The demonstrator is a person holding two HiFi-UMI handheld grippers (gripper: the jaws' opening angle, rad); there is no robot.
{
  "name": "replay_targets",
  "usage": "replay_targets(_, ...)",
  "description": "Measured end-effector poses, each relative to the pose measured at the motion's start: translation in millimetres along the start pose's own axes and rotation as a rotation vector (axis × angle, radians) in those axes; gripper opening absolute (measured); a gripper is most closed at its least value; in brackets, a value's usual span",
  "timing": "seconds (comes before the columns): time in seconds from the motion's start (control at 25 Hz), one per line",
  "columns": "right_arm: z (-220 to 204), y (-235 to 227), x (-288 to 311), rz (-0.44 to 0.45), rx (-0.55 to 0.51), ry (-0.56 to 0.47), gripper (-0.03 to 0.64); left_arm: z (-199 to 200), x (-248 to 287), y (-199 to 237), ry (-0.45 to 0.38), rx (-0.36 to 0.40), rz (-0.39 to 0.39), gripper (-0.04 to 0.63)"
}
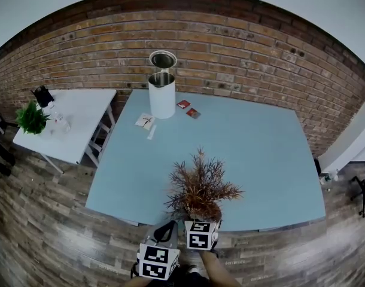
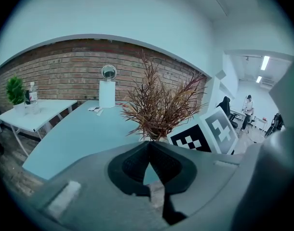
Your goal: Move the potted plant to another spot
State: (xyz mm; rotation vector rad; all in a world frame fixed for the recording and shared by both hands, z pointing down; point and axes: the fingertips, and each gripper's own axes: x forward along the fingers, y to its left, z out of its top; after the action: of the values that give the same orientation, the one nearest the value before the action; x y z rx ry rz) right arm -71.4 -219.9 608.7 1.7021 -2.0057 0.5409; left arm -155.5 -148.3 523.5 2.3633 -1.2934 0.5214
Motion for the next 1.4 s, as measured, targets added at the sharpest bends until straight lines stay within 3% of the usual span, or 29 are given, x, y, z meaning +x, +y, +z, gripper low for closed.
replay_targets(0.6, -5, -2, 4, 0.033, -0.034, 0.012, 0.457, -2, 11, -5, -0.001, -0.009, 0.013, -0.002)
replay_targets(1.4, -11, -45, -9, 0.113, -0.093, 0.003, 0.457, 5, 37, -60, -0.001, -0.017, 0.061, -0.002)
